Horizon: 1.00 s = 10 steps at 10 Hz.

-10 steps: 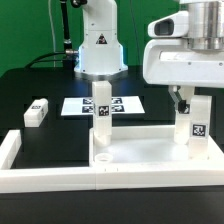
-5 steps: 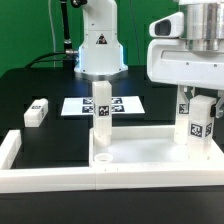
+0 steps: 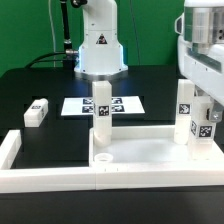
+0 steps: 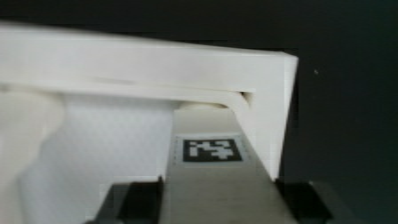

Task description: Assemble desk

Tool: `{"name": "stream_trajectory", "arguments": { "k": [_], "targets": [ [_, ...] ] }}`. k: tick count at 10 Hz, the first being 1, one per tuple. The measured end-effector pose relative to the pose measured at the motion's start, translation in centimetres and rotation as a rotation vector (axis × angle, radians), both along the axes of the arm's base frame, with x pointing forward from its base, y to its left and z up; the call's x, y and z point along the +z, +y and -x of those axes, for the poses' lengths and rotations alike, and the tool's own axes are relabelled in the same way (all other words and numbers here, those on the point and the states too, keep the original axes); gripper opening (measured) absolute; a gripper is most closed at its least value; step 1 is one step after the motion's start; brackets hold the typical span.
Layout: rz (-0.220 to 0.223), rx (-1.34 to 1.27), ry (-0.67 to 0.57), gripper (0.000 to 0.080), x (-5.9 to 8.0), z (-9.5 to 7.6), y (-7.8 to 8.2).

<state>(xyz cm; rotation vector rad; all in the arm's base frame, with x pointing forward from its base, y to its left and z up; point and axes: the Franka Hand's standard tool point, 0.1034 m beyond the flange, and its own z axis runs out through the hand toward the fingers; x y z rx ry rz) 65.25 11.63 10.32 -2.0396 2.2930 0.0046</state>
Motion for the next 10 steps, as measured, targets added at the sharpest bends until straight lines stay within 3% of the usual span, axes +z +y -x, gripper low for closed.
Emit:
{"name": "stream_trajectory", "arguments": {
  "k": [2, 5, 6, 7, 8, 9, 10],
  "targets": [
    [-0.043, -0.306, -0.038, 0.0292, 0.0, -0.2, 0.3],
    [-0.03, -0.299, -0.056, 0.0292, 0.0, 0.1, 0.3],
    [-0.031, -0.283, -0.056, 0.0347, -0.1, 0.1, 0.3],
    [-0.029, -0.273, -0.055, 0.0482, -0.2, 0.1, 0.3],
    [-0.023, -0.226, -0.058, 0.0482, -0.2, 0.1, 0.3],
    [-0.003, -0.06, -0.062, 0.0612, 0.0, 0.6, 0.6],
    [0.012, 0.147, -0.07, 0.0638, 0.5, 1.1, 0.7]
  ]
}}
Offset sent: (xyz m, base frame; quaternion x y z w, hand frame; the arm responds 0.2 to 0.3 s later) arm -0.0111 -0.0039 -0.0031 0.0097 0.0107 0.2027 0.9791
